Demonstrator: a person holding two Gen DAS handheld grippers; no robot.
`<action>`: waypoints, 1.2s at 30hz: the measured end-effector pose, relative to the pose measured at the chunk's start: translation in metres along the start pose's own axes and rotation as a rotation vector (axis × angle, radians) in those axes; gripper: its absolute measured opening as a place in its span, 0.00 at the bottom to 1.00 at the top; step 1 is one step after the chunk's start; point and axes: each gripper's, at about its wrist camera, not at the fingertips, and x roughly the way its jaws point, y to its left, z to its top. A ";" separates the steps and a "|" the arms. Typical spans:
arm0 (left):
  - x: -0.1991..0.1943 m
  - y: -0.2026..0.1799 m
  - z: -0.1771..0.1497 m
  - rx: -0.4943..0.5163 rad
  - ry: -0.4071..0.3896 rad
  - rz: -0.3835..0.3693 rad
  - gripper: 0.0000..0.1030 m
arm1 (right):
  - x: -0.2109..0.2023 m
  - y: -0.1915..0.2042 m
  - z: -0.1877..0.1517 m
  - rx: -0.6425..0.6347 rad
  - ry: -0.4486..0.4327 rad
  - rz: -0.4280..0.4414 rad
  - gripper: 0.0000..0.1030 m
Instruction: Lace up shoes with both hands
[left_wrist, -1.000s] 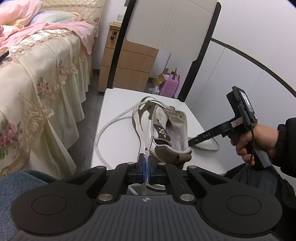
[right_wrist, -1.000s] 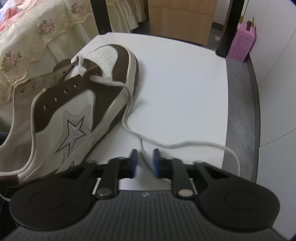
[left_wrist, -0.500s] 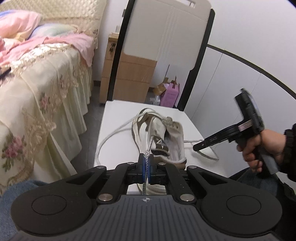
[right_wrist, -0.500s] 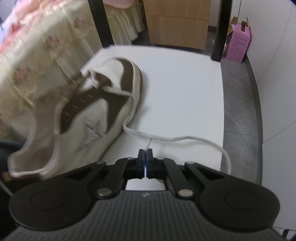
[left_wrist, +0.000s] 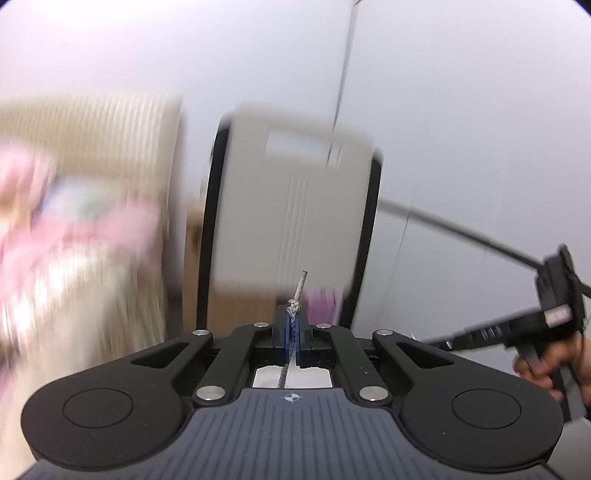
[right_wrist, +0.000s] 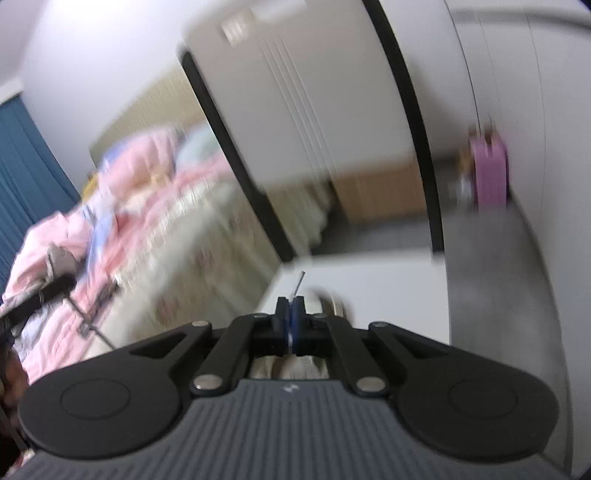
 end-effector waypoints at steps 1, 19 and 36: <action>0.004 -0.001 0.019 0.017 -0.047 -0.002 0.03 | -0.007 0.010 0.009 -0.055 -0.047 -0.023 0.02; 0.108 -0.058 0.235 0.021 -0.237 -0.139 0.03 | -0.062 0.118 0.157 -0.297 -0.666 -0.060 0.02; 0.171 -0.065 0.295 -0.243 -0.110 -0.205 0.03 | -0.024 0.113 0.195 -0.217 -0.683 -0.020 0.02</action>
